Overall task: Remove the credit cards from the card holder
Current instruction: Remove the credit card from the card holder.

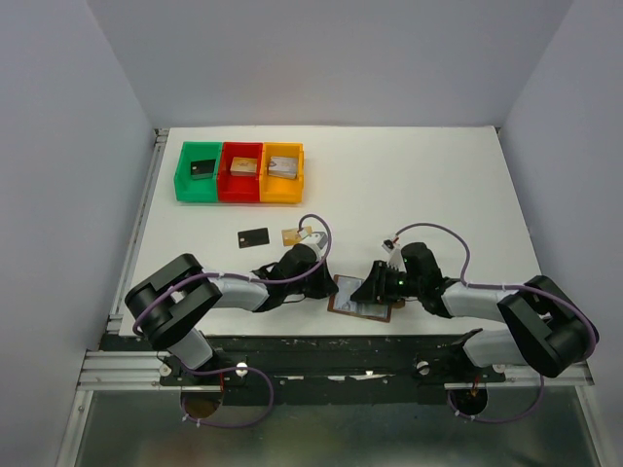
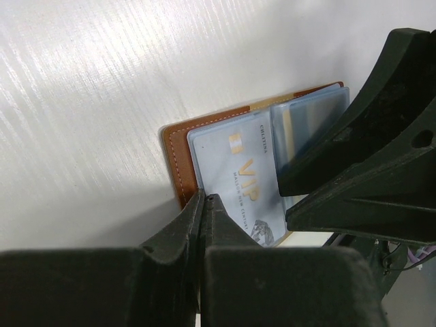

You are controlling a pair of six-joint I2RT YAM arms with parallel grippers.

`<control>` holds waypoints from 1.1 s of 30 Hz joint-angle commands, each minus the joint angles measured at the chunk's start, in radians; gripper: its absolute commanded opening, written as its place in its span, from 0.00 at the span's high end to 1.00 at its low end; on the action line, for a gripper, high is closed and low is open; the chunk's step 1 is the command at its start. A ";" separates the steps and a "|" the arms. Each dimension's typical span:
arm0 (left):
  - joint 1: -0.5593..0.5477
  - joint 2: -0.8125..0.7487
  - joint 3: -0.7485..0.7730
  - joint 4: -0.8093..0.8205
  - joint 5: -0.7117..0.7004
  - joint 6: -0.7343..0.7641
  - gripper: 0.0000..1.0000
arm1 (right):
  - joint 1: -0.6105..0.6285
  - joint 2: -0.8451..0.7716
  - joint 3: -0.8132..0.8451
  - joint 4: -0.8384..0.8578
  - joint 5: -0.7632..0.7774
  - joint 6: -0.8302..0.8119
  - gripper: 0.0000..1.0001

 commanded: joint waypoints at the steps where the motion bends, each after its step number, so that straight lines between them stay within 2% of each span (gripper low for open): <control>1: -0.005 0.007 -0.038 -0.100 -0.034 0.006 0.93 | -0.006 0.023 -0.030 -0.001 0.024 -0.018 0.55; 10: -0.008 0.004 -0.056 -0.091 -0.038 -0.007 0.94 | -0.014 0.040 -0.054 0.050 0.037 0.014 0.53; 19: -0.016 0.009 -0.064 -0.085 -0.039 -0.015 0.94 | -0.026 0.028 -0.108 0.234 -0.017 0.086 0.55; 26: -0.025 0.018 -0.061 -0.080 -0.039 -0.014 0.94 | -0.030 0.031 -0.114 0.295 -0.048 0.111 0.55; 33: -0.033 0.020 -0.067 -0.071 -0.038 -0.017 0.94 | -0.031 0.087 -0.129 0.422 -0.075 0.166 0.55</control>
